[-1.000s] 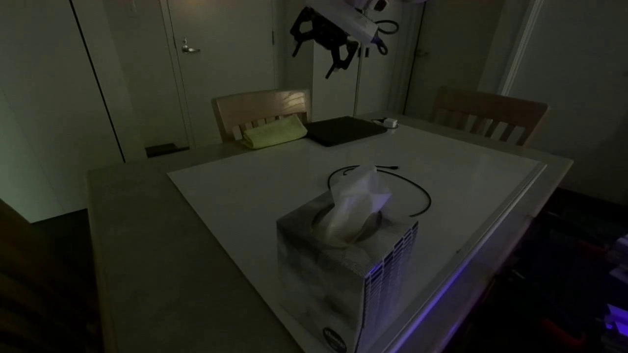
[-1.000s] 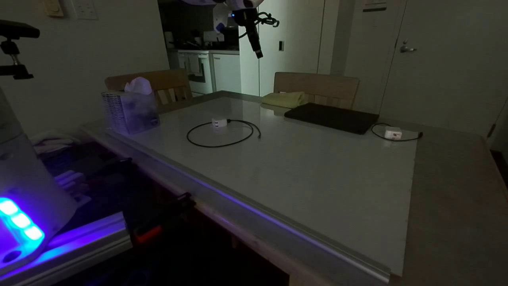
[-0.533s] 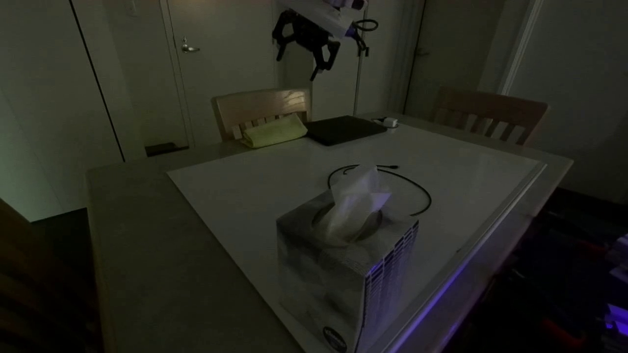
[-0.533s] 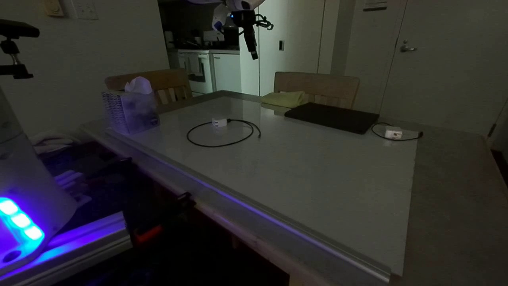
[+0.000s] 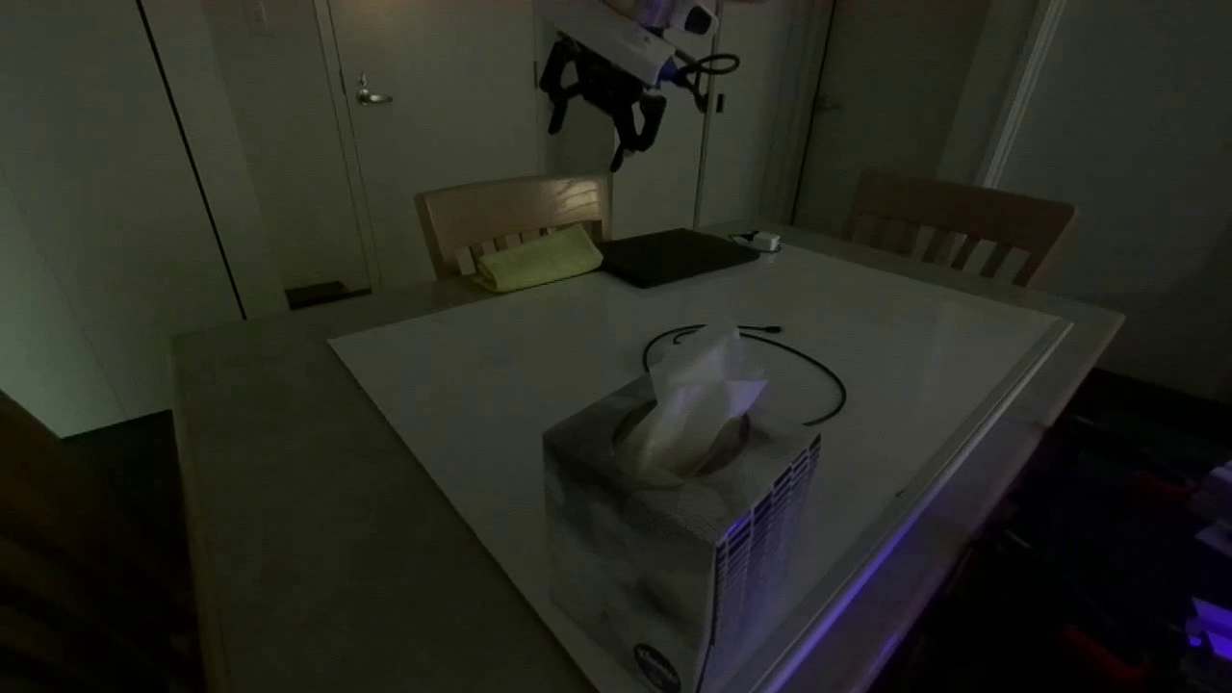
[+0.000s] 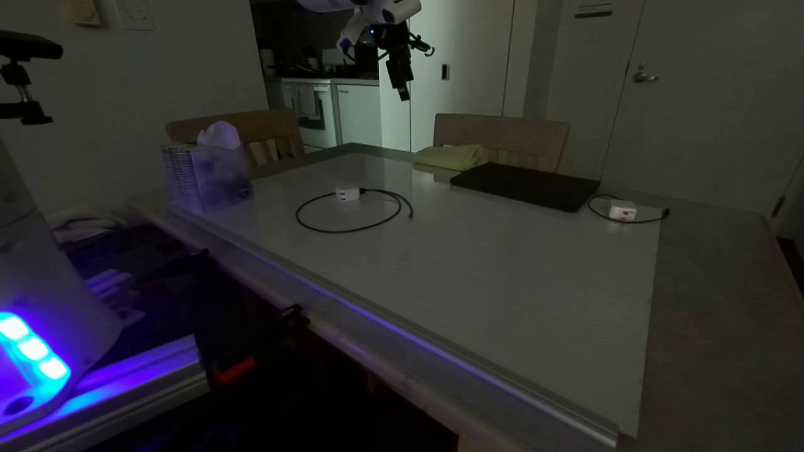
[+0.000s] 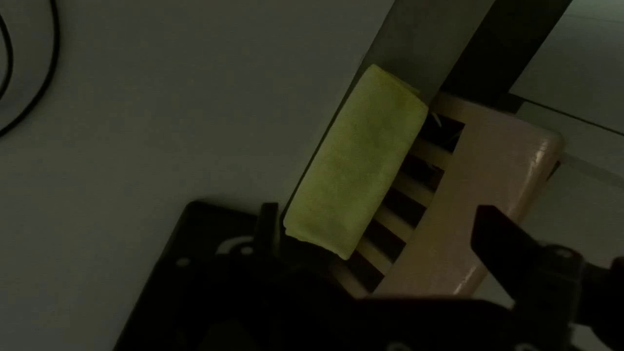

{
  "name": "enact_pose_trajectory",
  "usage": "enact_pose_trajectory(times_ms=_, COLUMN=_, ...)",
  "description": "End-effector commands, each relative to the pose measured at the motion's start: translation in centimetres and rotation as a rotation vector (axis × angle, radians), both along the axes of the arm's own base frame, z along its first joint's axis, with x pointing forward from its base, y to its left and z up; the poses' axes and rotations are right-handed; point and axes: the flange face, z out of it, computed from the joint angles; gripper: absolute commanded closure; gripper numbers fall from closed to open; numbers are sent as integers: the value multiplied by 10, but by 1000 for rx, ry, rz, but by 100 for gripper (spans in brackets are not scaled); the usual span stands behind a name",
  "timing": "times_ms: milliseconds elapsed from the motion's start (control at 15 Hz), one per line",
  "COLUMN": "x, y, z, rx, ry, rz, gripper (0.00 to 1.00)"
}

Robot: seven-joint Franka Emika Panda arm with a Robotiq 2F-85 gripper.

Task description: Pick up the yellow cloth from the table and move it to the right.

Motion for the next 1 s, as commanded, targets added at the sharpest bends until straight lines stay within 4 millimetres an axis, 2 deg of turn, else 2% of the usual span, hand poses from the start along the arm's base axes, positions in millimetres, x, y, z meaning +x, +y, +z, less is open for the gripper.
enact_pose_trajectory(times_ms=0, x=20, y=3, z=-8, rx=8, ry=27, rz=-21, gripper=0)
enact_pose_trajectory(times_ms=467, x=52, y=-3, z=-37, rx=9, ry=141, rz=-53, gripper=0)
enact_pose_trajectory(times_ms=933, x=81, y=-1, z=-60, rx=29, ry=109, rz=-92, gripper=0)
